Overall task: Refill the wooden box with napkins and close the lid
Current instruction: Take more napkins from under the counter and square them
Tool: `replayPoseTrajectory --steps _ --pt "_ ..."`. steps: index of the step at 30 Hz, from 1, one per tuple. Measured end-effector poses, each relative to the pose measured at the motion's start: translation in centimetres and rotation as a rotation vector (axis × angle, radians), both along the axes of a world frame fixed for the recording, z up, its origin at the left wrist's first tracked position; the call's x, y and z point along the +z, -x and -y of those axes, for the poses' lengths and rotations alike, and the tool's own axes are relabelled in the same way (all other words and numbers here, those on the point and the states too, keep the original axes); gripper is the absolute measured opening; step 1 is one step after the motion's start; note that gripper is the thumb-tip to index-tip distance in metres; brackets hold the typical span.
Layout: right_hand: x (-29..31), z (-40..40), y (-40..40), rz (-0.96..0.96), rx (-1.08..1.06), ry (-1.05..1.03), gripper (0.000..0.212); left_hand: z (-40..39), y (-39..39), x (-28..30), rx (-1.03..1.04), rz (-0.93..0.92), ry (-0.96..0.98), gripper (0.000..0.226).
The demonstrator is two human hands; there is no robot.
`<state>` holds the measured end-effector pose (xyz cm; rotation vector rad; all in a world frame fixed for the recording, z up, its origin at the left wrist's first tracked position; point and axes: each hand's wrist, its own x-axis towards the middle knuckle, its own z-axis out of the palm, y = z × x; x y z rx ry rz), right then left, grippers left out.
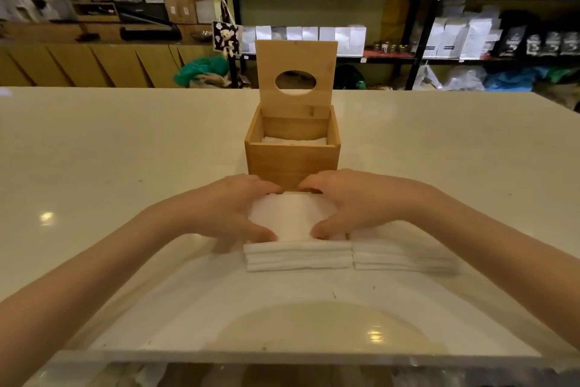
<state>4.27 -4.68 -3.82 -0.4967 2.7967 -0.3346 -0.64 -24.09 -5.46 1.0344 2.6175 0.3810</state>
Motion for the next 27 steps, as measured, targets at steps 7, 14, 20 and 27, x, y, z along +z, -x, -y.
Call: replayPoseTrajectory --steps 7,14,20,27 --pt "1.1 1.1 1.5 0.147 -0.008 -0.062 0.037 -1.8 0.8 1.0 0.008 0.222 0.092 0.04" --pt "1.1 0.5 0.2 -0.038 0.046 0.135 0.025 -0.9 0.5 2.1 -0.016 0.316 -0.073 0.03" --pt "4.1 -1.5 -1.2 -0.001 -0.076 0.656 0.01 0.1 0.0 6.2 0.057 0.561 -0.395 0.036" --pt "5.9 -6.3 -2.9 0.129 -0.332 1.191 0.034 -3.2 -0.7 7.7 0.121 0.836 -0.809 0.033"
